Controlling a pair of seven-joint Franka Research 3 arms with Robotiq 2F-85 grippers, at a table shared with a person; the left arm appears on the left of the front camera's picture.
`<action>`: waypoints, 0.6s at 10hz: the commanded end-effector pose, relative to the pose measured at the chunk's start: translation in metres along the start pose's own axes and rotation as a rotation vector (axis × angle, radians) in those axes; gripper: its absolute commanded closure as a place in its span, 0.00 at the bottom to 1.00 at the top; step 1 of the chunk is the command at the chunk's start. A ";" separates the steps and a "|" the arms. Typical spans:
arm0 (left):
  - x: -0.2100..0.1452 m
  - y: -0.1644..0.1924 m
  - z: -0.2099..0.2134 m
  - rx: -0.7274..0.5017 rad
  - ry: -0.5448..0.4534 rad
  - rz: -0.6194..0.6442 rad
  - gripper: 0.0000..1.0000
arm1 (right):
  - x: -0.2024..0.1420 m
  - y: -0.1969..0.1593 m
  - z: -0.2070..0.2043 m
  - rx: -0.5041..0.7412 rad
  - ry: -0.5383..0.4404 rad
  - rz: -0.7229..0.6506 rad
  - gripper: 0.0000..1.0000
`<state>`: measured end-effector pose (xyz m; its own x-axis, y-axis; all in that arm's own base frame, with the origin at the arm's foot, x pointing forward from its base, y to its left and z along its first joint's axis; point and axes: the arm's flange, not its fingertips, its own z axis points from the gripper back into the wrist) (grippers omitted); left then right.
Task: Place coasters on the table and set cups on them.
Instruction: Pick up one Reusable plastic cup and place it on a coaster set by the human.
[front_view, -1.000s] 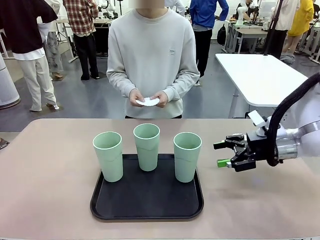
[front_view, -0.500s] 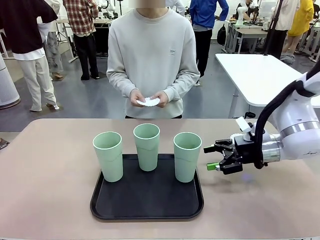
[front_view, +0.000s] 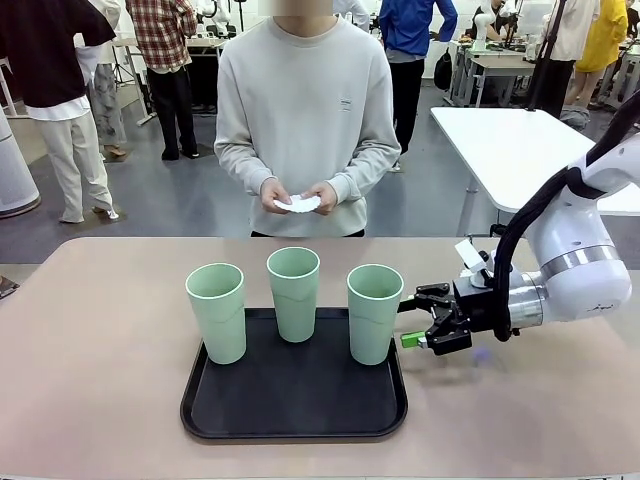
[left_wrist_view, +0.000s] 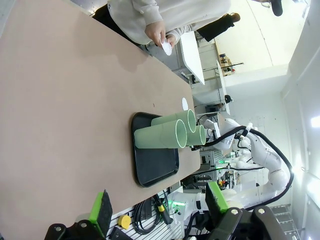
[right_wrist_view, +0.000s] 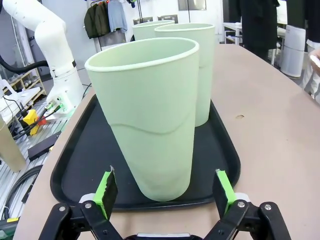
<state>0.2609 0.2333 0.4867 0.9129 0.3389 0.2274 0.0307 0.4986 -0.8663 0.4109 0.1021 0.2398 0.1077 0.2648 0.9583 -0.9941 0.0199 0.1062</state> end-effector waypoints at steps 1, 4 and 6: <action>-0.001 -0.001 0.001 -0.014 -0.003 -0.004 0.00 | -0.004 -0.007 -0.016 -0.033 -0.004 0.026 0.00; -0.001 -0.001 0.001 -0.014 -0.003 -0.004 0.00 | -0.001 -0.008 -0.026 -0.028 -0.008 0.041 0.00; -0.001 -0.001 0.001 -0.014 -0.003 -0.004 0.00 | 0.001 -0.008 -0.026 -0.024 -0.012 0.035 0.00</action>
<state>0.2609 0.2333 0.4867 0.9130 0.3388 0.2274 0.0307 0.4987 -0.8662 0.4151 0.1216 0.2389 0.0930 0.2622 0.9605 -0.9956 0.0133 0.0928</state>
